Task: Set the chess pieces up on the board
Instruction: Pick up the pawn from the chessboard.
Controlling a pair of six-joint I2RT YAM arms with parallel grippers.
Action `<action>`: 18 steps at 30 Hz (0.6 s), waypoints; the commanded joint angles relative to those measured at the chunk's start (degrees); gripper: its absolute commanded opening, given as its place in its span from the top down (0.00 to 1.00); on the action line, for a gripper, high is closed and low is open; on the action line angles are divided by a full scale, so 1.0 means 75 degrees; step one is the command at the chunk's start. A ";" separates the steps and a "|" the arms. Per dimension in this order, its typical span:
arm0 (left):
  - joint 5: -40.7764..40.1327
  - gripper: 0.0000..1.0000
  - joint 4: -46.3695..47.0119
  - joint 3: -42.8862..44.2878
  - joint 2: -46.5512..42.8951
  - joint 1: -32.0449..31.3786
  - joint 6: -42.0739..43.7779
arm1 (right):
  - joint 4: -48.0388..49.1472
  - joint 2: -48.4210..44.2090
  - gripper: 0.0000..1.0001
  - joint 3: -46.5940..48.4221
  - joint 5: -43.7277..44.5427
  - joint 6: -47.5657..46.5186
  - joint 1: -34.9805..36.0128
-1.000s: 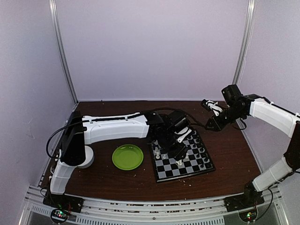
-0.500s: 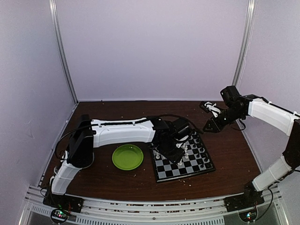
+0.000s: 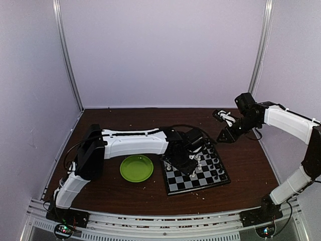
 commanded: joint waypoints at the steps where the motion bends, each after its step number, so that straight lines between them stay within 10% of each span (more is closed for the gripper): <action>1: 0.0053 0.55 0.0298 0.0216 0.0135 0.0117 -0.0187 | -0.0114 0.0097 0.74 0.0121 -0.0170 -0.0082 -0.0043; 18: 0.0427 0.66 0.0621 0.0190 0.0220 0.0218 -0.0183 | -0.0298 0.0345 0.75 0.0203 -0.0277 -0.0177 -0.0038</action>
